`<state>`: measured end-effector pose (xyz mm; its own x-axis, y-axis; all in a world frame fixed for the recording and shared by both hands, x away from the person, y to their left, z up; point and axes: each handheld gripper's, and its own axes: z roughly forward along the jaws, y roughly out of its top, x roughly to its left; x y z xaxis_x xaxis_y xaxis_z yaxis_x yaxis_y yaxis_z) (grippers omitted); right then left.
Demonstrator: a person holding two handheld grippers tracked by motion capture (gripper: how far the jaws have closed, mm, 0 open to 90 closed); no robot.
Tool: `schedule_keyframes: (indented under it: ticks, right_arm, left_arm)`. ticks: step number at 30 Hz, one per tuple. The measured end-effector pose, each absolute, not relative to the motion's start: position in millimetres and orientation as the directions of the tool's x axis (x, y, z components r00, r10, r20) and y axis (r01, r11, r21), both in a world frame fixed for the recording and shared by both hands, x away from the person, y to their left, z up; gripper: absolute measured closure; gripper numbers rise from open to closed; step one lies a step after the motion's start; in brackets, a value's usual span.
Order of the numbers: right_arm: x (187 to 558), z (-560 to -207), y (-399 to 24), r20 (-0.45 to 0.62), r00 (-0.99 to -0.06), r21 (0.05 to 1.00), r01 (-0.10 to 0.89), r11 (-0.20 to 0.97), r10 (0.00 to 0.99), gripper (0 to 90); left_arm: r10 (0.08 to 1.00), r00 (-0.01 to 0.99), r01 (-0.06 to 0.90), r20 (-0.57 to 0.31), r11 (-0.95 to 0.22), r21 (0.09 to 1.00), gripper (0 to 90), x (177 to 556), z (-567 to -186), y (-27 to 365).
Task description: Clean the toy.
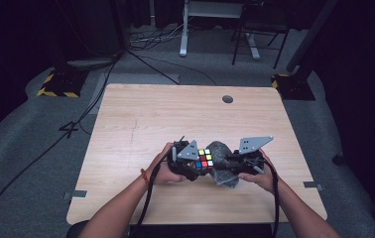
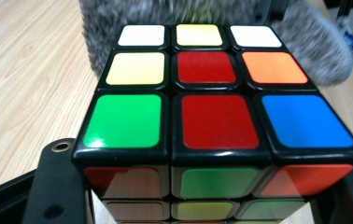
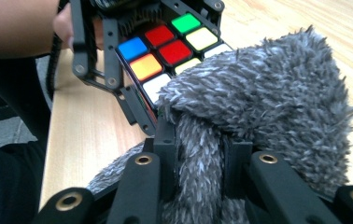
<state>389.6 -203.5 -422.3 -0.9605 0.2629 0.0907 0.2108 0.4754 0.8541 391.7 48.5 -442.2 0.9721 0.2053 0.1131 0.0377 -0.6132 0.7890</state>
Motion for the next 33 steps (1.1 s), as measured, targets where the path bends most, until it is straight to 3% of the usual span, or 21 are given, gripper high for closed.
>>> schedule_keyframes:
  ticks: [4, 7, 13, 23, 26, 33]
  right_arm:
    - [389, -420, -205, 0.092, -0.96, 0.865, 0.208, 0.456, 0.264, 73.5]
    - [390, -423, -201, 0.053, -0.956, 0.834, 0.201, 0.514, 0.288, 73.5]
    - [397, -438, -197, 0.113, -0.949, 0.797, 0.263, 0.543, 0.294, 73.4]
    - [390, -420, -208, 0.091, -0.971, 0.867, 0.187, 0.462, 0.223, 73.4]
    - [390, -416, -211, 0.087, -0.965, 0.883, 0.189, 0.429, 0.246, 73.4]
    - [392, -422, -207, 0.065, -0.957, 0.846, 0.203, 0.494, 0.283, 73.4]
  left_arm:
    - [0.208, 0.973, 0.031, 0.102, -0.556, 0.831, 33.3, 390, -439, 52]
    - [0.219, 0.971, 0.036, 0.096, -0.531, 0.846, 33.2, 388, -435, 50]
    - [0.214, 0.974, 0.044, 0.071, -0.49, 0.87, 33.2, 387, -436, 50]
    - [0.216, 0.973, 0.052, 0.082, -0.55, 0.834, 33.2, 392, -444, 50]
    - [0.182, 0.981, 0.041, 0.069, -0.54, 0.84, 33.3, 390, -442, 49]
    - [0.186, 0.98, 0.049, 0.067, -0.556, 0.829, 32.8, 387, -445, 42]
